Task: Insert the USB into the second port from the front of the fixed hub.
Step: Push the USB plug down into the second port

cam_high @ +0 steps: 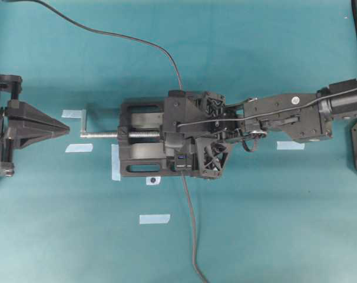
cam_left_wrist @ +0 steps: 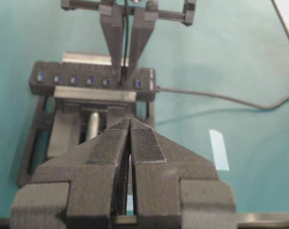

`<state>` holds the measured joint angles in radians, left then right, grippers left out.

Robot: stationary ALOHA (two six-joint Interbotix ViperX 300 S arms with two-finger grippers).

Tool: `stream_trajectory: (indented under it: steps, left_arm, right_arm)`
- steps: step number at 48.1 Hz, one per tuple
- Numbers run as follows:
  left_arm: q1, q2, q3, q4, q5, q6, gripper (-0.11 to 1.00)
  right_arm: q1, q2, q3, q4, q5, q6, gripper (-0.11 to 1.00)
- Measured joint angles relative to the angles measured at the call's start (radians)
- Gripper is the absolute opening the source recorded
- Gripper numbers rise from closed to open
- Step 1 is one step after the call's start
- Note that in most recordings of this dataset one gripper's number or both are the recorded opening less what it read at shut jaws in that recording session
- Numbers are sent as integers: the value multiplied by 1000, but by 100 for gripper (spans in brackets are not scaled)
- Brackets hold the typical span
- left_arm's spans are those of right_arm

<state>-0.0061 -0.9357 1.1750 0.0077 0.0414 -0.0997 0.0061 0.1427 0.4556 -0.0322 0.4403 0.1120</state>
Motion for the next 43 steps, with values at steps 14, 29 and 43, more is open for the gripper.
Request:
stream_trajectory:
  steps: [14, 29, 43]
  left_arm:
    - [0, -2, 0, 2, 0, 0, 0]
    - [0, -5, 0, 0, 2, 0, 0]
    - [0, -6, 2, 2, 0, 0, 0]
  right_arm:
    - [2, -11, 21, 2, -35, 0, 43]
    - [-3, -14, 23, 2, -38, 2, 88]
    - [-3, -18, 23, 3, -38, 0, 87]
